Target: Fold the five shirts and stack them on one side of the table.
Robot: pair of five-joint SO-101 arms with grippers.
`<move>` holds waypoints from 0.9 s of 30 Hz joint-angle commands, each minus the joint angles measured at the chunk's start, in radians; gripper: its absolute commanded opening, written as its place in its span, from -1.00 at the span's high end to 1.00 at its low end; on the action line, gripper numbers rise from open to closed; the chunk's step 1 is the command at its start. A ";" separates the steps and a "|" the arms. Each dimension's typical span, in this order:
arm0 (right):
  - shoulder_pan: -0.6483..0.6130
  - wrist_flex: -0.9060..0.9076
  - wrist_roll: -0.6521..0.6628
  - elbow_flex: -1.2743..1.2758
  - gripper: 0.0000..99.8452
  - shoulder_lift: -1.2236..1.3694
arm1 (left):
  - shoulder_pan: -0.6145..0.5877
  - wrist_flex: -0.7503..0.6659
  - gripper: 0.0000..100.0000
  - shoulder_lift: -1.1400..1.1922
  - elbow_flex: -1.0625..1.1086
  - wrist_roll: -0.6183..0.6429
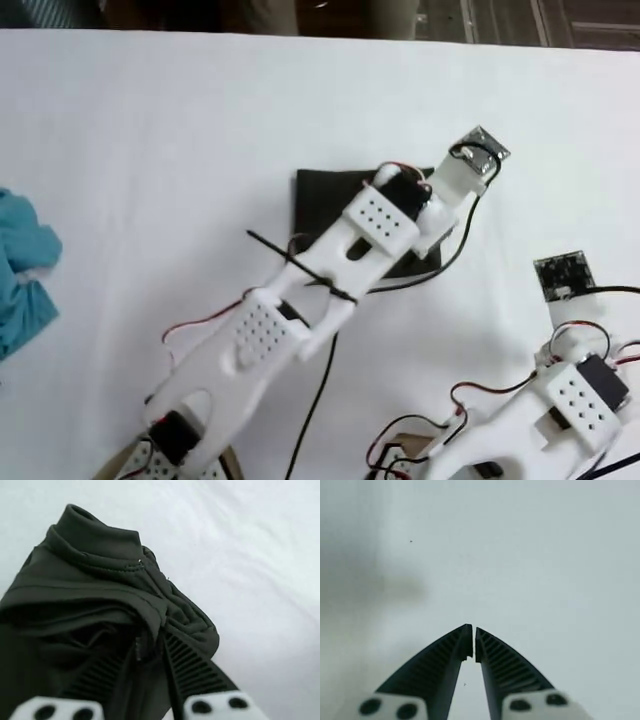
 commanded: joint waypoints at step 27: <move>-0.499 -0.134 -0.358 -0.264 0.96 0.136 | -0.526 0.328 0.96 -0.054 -0.372 -0.009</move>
